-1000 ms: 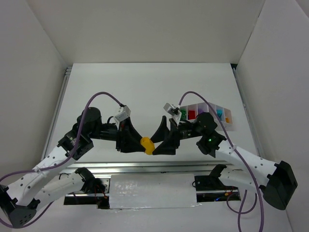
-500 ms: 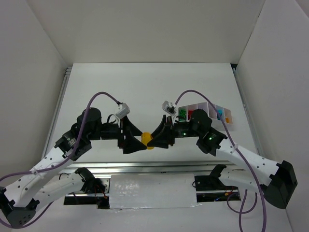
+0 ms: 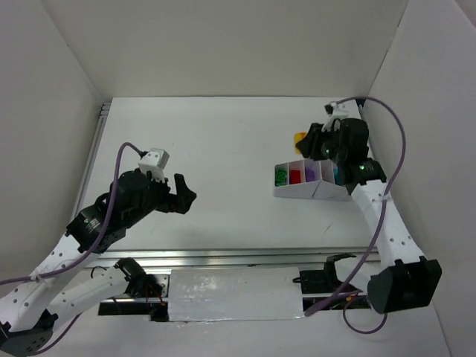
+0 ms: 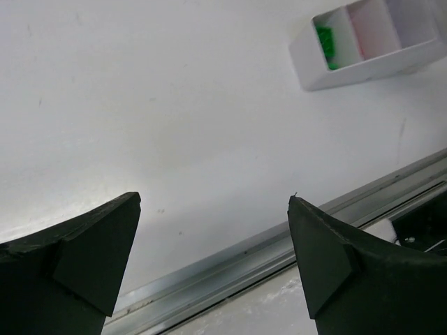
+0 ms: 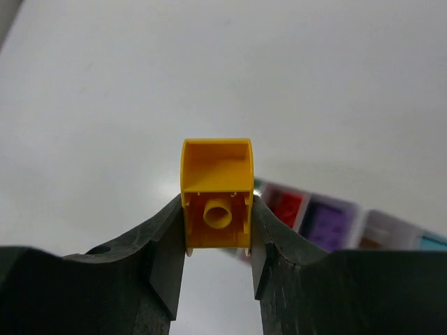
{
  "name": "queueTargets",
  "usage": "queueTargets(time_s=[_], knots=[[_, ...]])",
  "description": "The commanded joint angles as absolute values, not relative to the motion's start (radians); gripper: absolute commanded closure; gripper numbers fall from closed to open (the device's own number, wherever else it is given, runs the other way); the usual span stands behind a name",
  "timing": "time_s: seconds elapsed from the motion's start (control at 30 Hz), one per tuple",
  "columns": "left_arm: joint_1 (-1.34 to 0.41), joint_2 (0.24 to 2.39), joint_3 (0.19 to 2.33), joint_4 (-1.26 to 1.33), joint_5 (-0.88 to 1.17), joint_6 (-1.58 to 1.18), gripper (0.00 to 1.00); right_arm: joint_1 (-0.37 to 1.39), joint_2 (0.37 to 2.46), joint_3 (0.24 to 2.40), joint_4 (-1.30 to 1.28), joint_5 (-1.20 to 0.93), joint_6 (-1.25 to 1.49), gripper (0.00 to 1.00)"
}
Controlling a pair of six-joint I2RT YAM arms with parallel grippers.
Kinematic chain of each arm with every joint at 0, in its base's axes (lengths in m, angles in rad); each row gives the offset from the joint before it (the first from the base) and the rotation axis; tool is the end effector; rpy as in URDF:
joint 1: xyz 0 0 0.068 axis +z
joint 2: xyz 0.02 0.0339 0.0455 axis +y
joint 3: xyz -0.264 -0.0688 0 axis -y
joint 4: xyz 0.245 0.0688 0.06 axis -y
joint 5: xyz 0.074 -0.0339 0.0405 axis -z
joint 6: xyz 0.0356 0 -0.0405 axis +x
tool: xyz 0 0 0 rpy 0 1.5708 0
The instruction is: Sort the legos into containers by color
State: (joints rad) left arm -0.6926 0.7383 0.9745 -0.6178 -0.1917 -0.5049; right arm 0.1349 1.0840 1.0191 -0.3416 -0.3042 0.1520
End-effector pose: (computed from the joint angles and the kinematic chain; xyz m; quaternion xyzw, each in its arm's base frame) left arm 0.1198 -0.0906 0.3663 0.0239 0.8260 -0.2488 0.5053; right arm 0.2404 0.0434 0.3481 -0.0762 0.8263 0.2030 0.5198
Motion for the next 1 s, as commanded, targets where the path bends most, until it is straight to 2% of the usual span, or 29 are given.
queueTargets(time_s=[0.0,0.1,0.17,0.27,0.4,0.5,0.63,0.83,0.97], knots=[[-0.696,0.726,0.962,-0.673,-0.255,-0.514,0.0,0.042,1.178,1.199,-0.484,-0.06,0.094,1.0],[-0.719,0.695,0.959,-0.686,-0.311,-0.523,0.0,-0.047,1.229,1.227,-0.492,0.026,-0.026,1.0],[-0.721,0.686,0.957,-0.683,-0.324,-0.526,0.0,-0.107,1.22,1.191,-0.454,0.005,-0.067,1.0],[-0.721,0.695,0.965,-0.704,-0.342,-0.531,0.01,-0.199,1.201,1.157,-0.407,-0.049,-0.115,1.0],[-0.738,0.692,0.965,-0.713,-0.36,-0.54,0.0,-0.304,1.233,1.193,-0.486,-0.213,-0.254,1.0],[-0.755,0.667,0.962,-0.723,-0.383,-0.551,0.01,-0.328,1.253,1.187,-0.572,-0.23,-0.346,1.0],[-0.764,0.627,0.957,-0.713,-0.385,-0.551,0.01,-0.359,1.213,1.042,-0.474,-0.225,-0.354,1.0],[-0.792,0.634,0.957,-0.718,-0.382,-0.549,0.0,-0.374,1.256,0.951,-0.419,-0.156,-0.339,1.0],[-0.796,0.632,0.954,-0.713,-0.377,-0.546,0.0,-0.385,1.279,0.939,-0.414,-0.132,-0.348,0.94]])
